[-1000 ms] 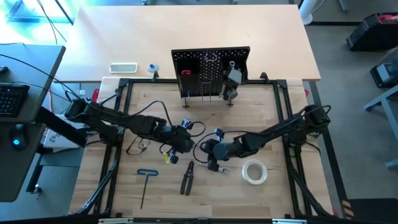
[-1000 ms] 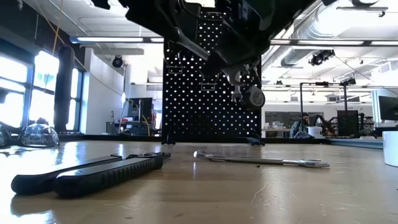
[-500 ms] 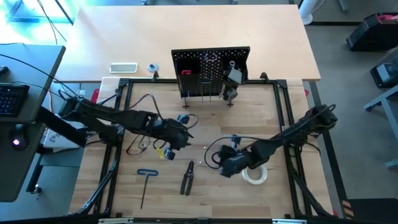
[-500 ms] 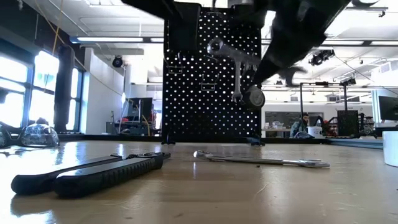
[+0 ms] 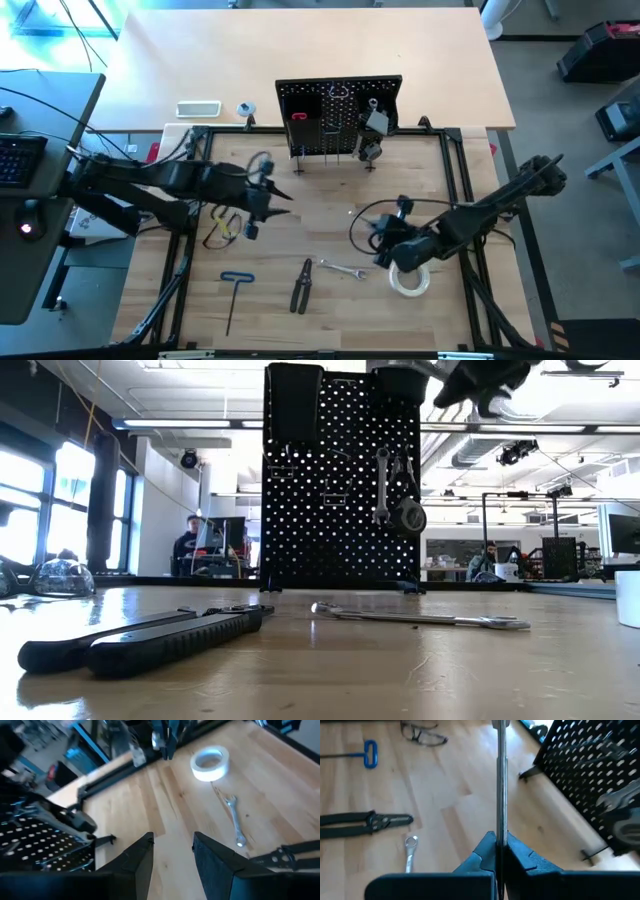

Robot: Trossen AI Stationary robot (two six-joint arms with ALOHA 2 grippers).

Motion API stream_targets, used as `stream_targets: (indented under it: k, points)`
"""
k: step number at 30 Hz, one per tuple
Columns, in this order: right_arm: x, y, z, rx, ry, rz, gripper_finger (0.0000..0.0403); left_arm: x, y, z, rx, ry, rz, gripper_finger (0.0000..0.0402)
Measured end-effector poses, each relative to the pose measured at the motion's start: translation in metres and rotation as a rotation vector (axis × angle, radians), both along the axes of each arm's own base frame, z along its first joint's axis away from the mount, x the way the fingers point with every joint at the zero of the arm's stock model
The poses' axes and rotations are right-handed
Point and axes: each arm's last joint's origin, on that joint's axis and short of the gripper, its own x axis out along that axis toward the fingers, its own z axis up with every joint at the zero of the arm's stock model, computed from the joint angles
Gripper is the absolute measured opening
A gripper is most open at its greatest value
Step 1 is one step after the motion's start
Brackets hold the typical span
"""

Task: Hang tools onto peg board
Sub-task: Hang the top silver wrench on the pegboard

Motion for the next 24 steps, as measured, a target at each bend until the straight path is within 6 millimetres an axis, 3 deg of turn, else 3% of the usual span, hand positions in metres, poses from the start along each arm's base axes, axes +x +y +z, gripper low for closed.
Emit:
stream_targets:
  k: [10,24]
  points:
    - [-0.031,-0.025,0.045,-0.088,-0.127,0.01,0.0003,-0.036,0.014,-0.015,-0.059,-0.13,-0.004,0.0131]
    - [-0.066,-0.053,0.081,-0.162,-0.229,0.022,0.0003,-0.047,0.027,-0.075,-0.123,-0.243,-0.008,0.0131]
